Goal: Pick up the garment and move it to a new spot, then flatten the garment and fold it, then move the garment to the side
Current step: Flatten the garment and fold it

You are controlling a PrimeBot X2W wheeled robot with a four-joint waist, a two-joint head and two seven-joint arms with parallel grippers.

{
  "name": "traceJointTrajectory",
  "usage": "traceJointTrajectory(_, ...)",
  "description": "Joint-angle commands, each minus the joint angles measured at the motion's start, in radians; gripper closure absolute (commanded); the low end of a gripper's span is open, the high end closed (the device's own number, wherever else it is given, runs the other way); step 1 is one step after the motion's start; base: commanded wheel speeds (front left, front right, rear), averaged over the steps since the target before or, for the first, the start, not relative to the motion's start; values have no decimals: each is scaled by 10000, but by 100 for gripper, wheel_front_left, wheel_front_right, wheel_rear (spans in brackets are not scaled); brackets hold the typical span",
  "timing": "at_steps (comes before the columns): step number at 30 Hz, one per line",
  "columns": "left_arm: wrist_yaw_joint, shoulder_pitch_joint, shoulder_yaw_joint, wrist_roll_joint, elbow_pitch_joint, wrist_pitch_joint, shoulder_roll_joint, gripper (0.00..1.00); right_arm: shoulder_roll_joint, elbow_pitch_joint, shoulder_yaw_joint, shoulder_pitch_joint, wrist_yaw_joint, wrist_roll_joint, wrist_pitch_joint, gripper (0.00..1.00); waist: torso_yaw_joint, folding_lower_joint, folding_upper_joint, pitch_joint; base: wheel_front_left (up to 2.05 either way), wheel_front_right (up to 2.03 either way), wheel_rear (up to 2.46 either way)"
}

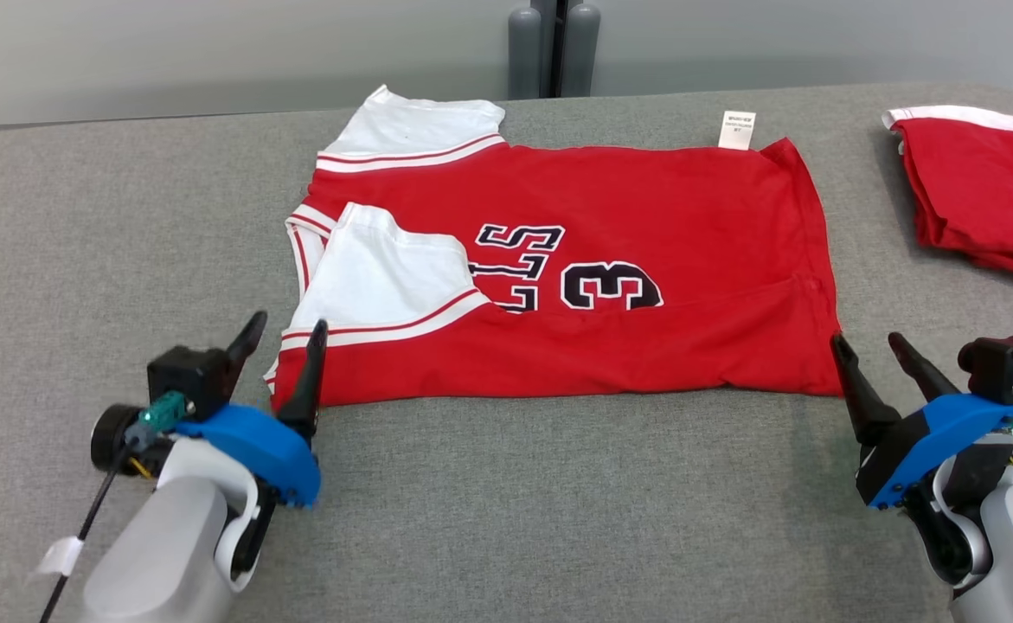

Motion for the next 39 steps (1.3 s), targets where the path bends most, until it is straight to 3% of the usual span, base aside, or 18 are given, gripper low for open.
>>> traceJointTrajectory(1,118,172,-56,116,45,-43,63,0,-69,84,23,81,5,-114,46,0,16,1,0,12,0,0,0)
traceJointTrajectory(15,124,454,-489,113,601,358,144,0,-13,1440,304,-514,5,-382,-57,0,103,1,0,265,0,0,0)
traceJointTrajectory(25,-44,133,-785,-109,1213,618,-136,0,248,2615,672,-1170,5,-302,-238,0,136,1,0,375,0,0,0)
traceJointTrajectory(26,-64,98,-817,-151,1253,631,-171,38,269,2720,716,-1213,5,-287,-235,39,137,1,0,378,0,0,0)
traceJointTrajectory(27,-79,57,-837,-200,1294,624,-223,58,306,2791,773,-1272,5,-240,-294,69,140,1,0,375,0,0,0)
traceJointTrajectory(28,-70,-1,-836,-265,1309,595,-288,87,341,2843,813,-1342,5,-148,-395,100,148,1,0,371,0,0,0)
traceJointTrajectory(29,-81,-40,-834,-316,1337,562,-317,100,339,2901,856,-1365,5,-93,-462,100,155,1,0,347,0,0,0)
traceJointTrajectory(39,-134,263,-615,-830,1395,87,-300,100,119,3350,1397,-1168,5,473,-1283,100,238,1,0,-414,0,0,0)
